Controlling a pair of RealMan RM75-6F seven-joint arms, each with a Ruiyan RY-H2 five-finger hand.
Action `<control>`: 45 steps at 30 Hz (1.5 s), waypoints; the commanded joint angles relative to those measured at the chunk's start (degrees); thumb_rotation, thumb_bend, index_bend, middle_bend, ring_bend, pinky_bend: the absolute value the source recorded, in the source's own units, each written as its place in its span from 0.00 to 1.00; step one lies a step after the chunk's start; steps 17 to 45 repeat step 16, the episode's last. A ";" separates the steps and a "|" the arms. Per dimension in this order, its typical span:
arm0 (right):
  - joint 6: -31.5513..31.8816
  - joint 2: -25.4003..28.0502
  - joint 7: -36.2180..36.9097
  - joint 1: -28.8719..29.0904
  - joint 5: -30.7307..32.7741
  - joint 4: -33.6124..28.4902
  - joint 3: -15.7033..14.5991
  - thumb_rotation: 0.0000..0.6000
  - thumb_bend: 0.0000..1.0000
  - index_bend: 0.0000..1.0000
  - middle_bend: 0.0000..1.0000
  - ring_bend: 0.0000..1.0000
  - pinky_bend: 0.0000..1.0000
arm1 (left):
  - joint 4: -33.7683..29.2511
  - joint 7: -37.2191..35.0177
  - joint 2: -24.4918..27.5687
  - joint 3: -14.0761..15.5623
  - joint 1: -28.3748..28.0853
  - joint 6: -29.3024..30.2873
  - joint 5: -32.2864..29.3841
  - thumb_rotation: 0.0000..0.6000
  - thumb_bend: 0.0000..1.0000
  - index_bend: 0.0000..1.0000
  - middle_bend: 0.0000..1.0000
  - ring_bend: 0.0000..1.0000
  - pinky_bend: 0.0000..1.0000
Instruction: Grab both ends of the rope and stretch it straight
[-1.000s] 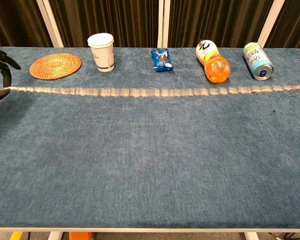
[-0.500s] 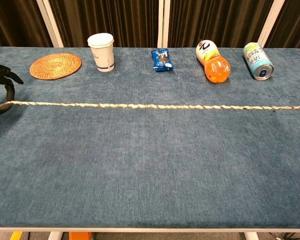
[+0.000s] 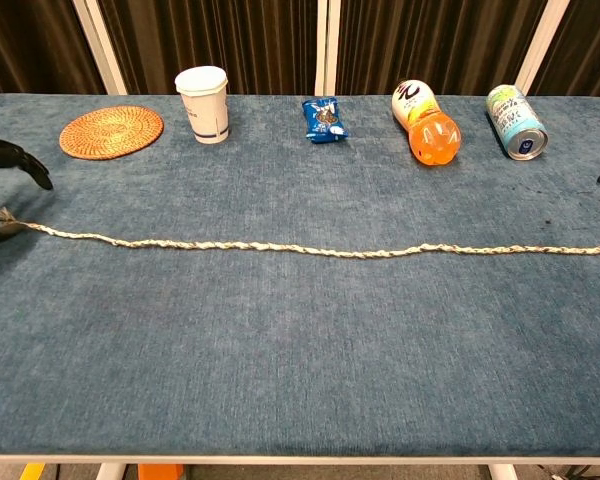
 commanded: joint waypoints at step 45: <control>18.66 18.94 -3.73 -12.16 -9.68 -21.30 -3.24 1.00 0.33 0.22 0.14 0.00 0.00 | -23.91 6.32 21.80 0.97 15.93 20.93 -0.97 1.00 0.21 0.27 0.15 0.00 0.00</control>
